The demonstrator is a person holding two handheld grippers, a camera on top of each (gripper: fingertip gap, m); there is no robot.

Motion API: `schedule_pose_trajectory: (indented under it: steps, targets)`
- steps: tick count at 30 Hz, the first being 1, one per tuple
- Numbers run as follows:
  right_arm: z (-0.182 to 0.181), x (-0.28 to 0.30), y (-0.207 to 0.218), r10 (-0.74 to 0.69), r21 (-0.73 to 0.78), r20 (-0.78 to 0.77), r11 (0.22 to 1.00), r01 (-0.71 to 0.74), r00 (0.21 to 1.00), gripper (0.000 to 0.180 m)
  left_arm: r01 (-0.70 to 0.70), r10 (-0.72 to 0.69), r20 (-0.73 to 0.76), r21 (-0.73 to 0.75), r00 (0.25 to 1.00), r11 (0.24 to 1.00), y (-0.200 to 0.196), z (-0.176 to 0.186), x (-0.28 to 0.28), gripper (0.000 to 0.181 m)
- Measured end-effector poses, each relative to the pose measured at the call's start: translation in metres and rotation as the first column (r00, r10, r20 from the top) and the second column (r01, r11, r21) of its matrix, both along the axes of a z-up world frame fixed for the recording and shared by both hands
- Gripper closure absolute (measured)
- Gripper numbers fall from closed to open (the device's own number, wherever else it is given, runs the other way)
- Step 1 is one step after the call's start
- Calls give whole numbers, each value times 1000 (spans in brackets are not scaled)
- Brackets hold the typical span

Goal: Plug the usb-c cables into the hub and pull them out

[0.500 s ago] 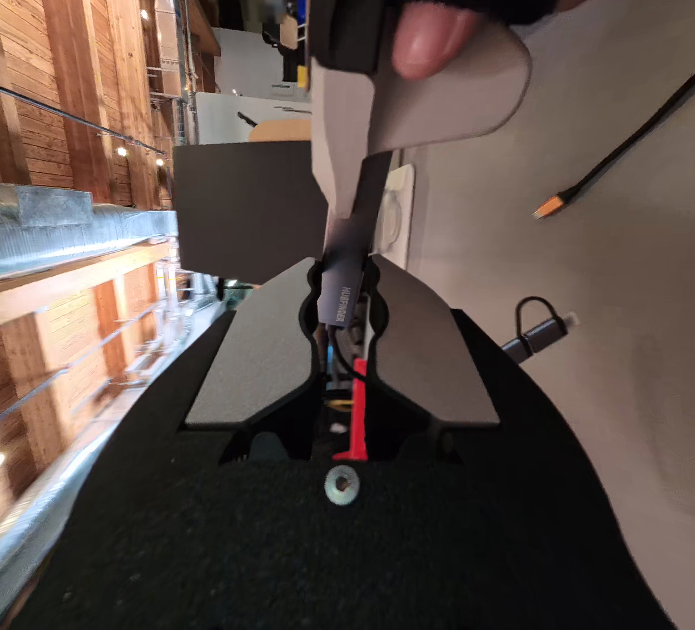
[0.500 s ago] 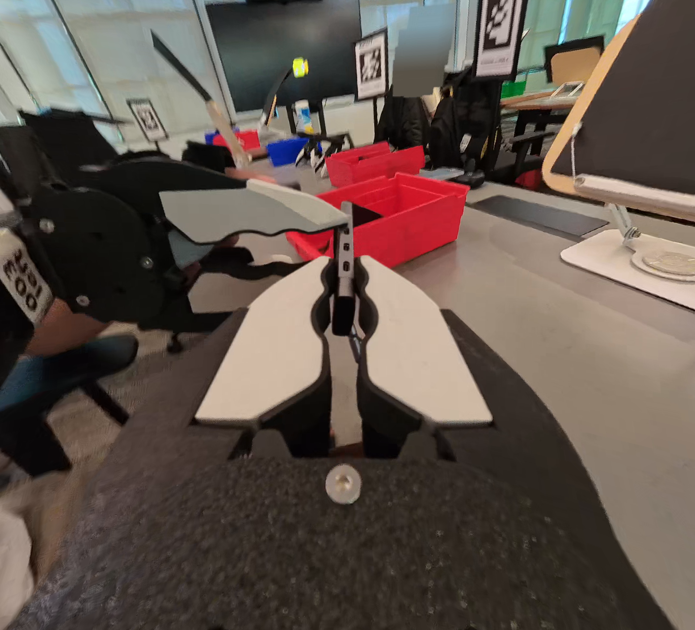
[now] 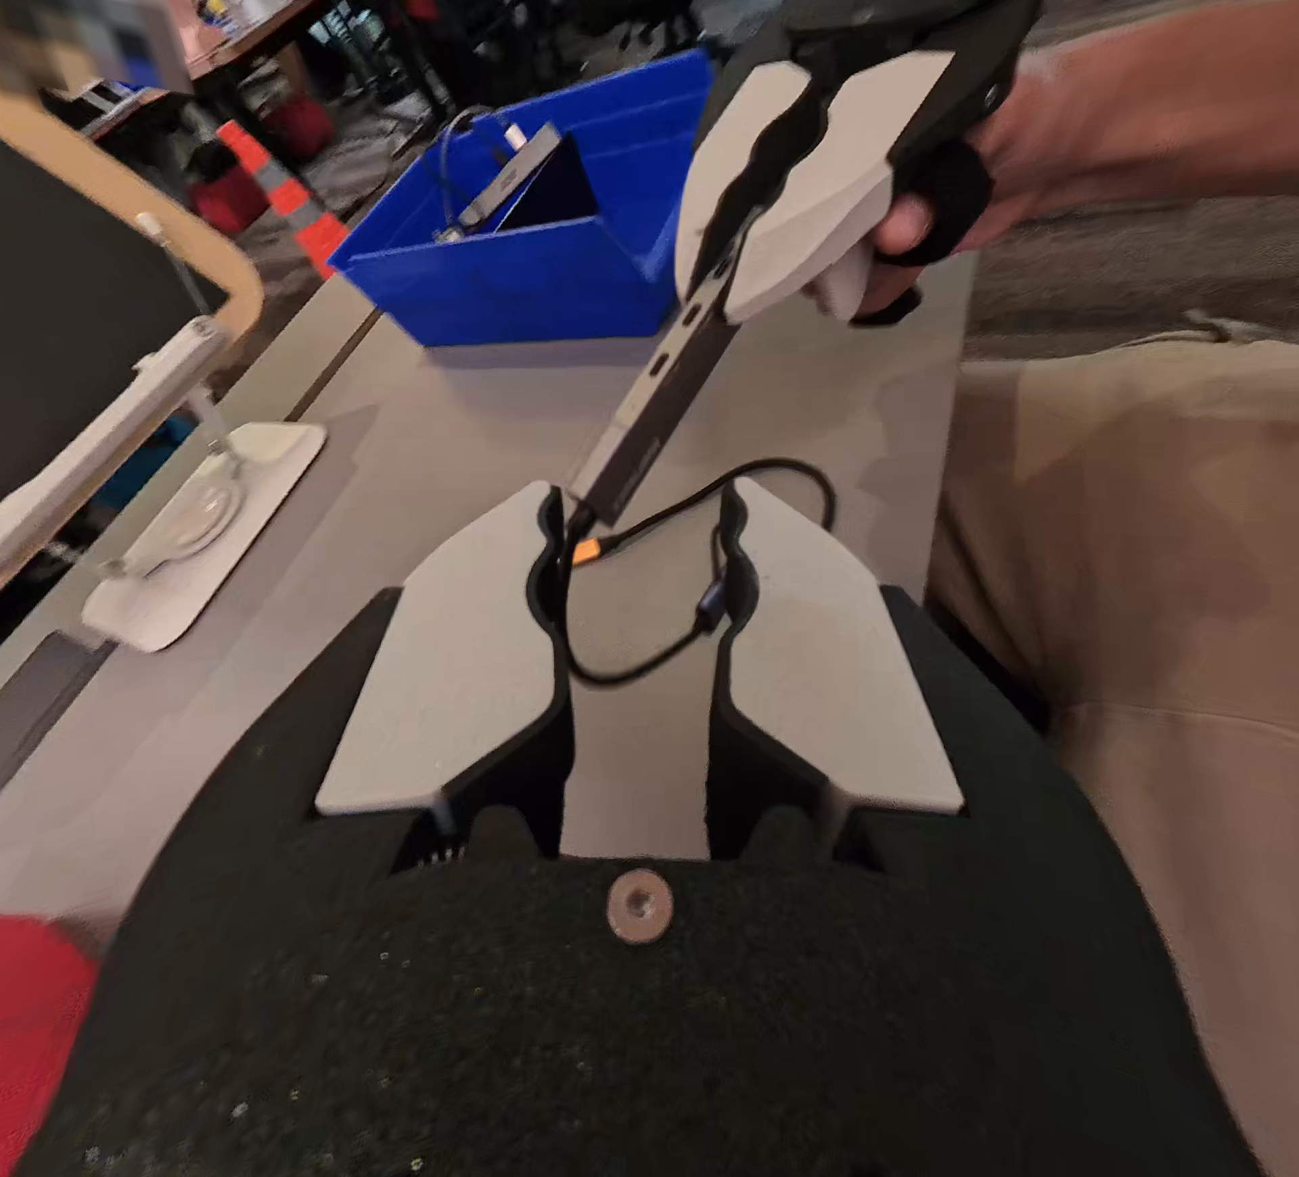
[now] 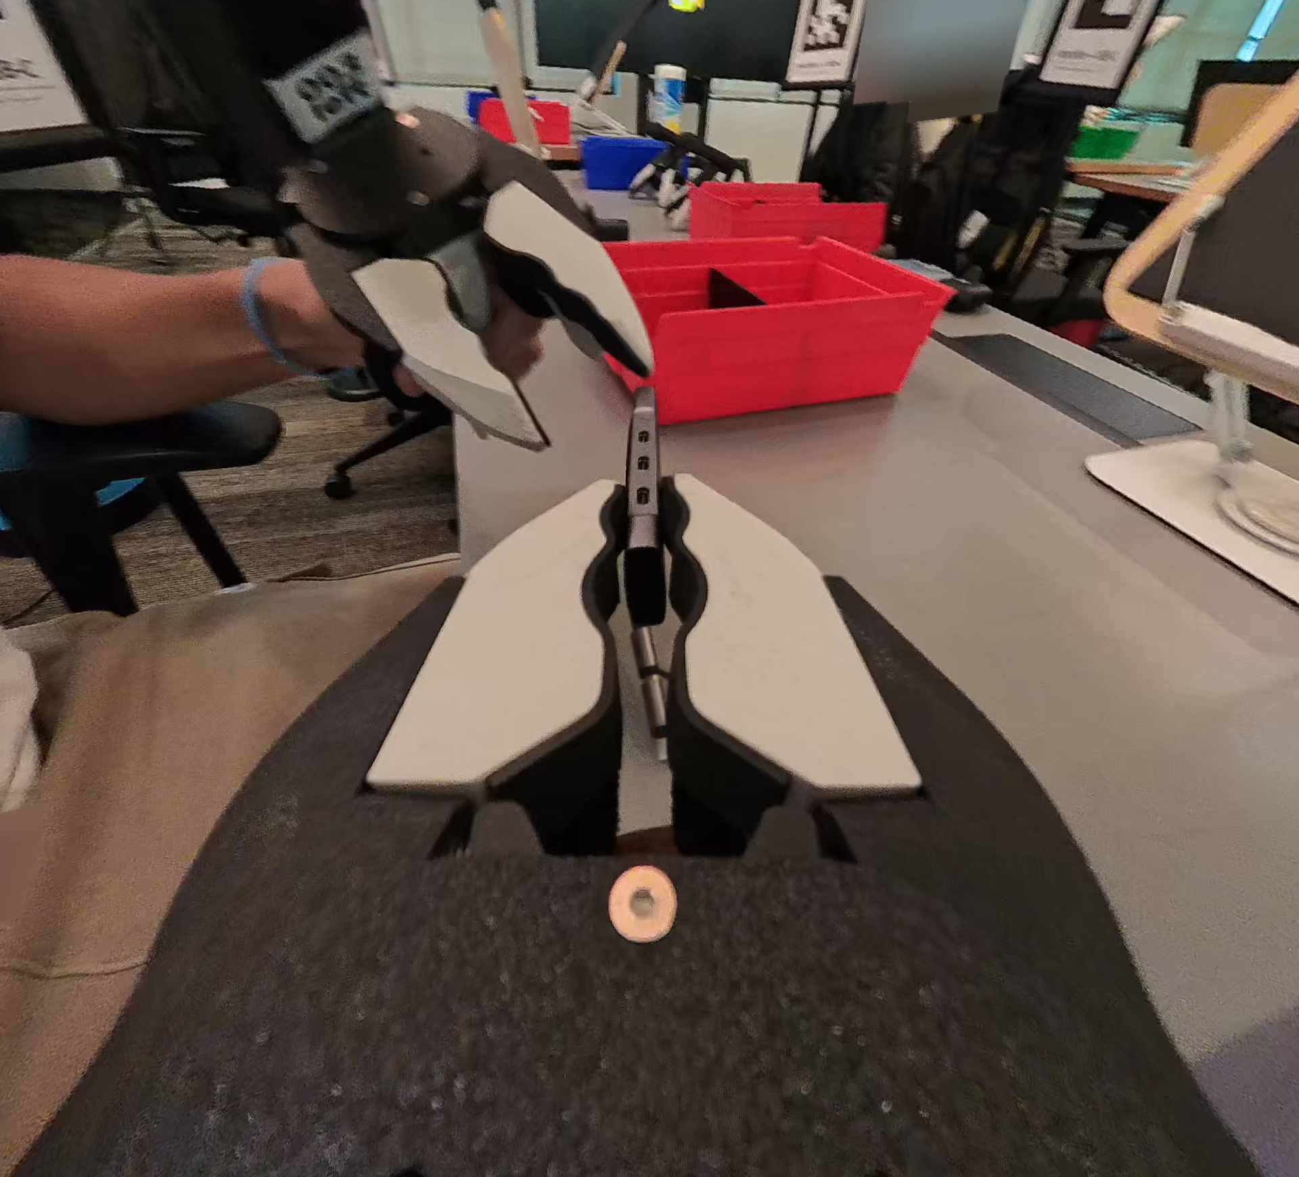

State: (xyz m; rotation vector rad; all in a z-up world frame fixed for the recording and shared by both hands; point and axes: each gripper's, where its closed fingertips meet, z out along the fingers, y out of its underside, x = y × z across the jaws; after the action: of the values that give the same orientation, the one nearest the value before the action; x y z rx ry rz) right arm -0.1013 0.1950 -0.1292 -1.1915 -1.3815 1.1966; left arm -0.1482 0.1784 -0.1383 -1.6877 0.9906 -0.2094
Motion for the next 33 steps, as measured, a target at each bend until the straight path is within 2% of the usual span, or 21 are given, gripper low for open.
schedule_pose_trajectory:
  steps: [5,11,12,15,18,24,29,33]
  targets:
    - [8,-6,-23,109,-42,-91,993,-114,990,171,132,-132,166,11,977,991,-7,2,3,141]
    - [16,-6,-36,204,-167,-222,956,-243,953,171,327,-319,379,46,868,944,-28,12,12,148]
    - [17,-7,-39,220,-176,-234,949,-263,947,171,349,-349,387,74,854,934,-32,14,14,156]
    - [16,-9,-46,247,-165,-230,943,-287,941,171,319,-353,386,150,852,936,-32,21,16,157]
    - [18,-9,-48,254,-167,-249,939,-300,935,171,365,-391,421,145,819,920,-41,25,22,164]
    - [16,-10,-52,271,-172,-267,931,-322,925,171,367,-405,478,174,779,914,-46,31,25,165]
    - [8,-12,-53,267,-131,-205,946,-296,942,171,386,-404,414,132,815,913,-45,23,22,172]
    - [-2,-15,-44,224,-120,-142,963,-241,964,168,345,-379,271,164,885,924,-39,15,21,172]
